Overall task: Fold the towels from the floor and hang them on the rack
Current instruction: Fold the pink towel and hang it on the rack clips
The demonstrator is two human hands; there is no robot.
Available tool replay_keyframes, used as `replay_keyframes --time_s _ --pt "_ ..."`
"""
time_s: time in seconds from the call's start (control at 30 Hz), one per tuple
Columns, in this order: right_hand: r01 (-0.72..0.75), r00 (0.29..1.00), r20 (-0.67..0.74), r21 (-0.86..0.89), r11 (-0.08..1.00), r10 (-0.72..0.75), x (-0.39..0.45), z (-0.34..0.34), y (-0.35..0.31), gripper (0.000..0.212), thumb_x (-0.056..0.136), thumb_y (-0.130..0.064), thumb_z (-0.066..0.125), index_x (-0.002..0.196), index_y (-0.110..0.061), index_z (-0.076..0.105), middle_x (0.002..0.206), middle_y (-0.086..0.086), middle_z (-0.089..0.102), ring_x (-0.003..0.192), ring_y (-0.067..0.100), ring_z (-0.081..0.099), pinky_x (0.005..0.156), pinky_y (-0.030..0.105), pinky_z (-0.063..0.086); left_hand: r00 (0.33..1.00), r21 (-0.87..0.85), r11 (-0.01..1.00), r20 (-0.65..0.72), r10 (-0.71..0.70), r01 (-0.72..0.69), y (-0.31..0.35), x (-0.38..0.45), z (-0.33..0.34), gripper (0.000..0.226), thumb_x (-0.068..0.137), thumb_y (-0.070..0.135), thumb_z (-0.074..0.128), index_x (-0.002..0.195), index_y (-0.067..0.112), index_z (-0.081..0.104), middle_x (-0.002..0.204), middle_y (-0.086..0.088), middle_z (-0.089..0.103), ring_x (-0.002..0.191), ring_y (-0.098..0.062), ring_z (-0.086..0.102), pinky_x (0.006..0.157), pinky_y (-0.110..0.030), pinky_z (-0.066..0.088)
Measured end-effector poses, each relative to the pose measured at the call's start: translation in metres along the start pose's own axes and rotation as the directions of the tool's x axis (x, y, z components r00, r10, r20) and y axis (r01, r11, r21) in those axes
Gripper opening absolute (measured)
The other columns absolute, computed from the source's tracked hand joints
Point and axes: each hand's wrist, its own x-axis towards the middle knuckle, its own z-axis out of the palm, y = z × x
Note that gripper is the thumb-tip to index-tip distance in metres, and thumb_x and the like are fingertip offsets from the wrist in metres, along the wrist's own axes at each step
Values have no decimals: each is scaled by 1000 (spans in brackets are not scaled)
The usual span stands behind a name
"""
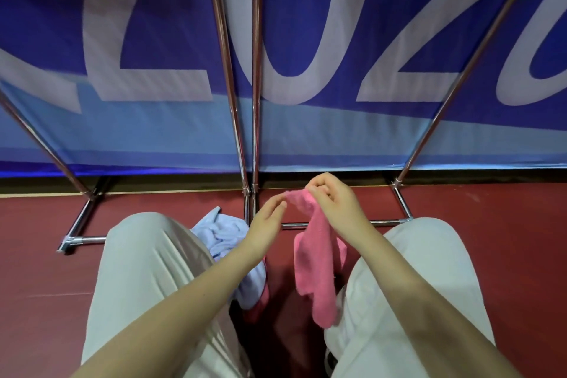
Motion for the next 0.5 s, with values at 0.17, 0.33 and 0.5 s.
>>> replay_keyframes --time_s 0.17,0.33,0.5 --pt "-36 999 10 68 997 36 4 3 4 15 93 -5 52 86 -15 60 83 -6 63 77 1 58 72 14 44 995 -170 982 73 -64 76 4 5 13 29 104 11 35 107 22 62 106 1 66 109 -19 57 90 -20 47" --pt "-109 992 -59 98 989 116 10 6 14 12 94 -6 52 87 -13 60 81 0 62 75 8 56 69 16 43 994 -71 996 97 59 -52 10 0 16 26 95 34 54 76 20 65 78 2 64 80 -14 58 82 -35 48" --pt "-179 973 -135 84 980 189 16 2 28 9 92 -7 54 87 -11 61 74 -2 59 66 7 51 63 13 40 994 -67 995 -82 73 -79 28 5 17 35 102 25 47 80 10 69 71 4 62 70 -8 54 73 -30 46"
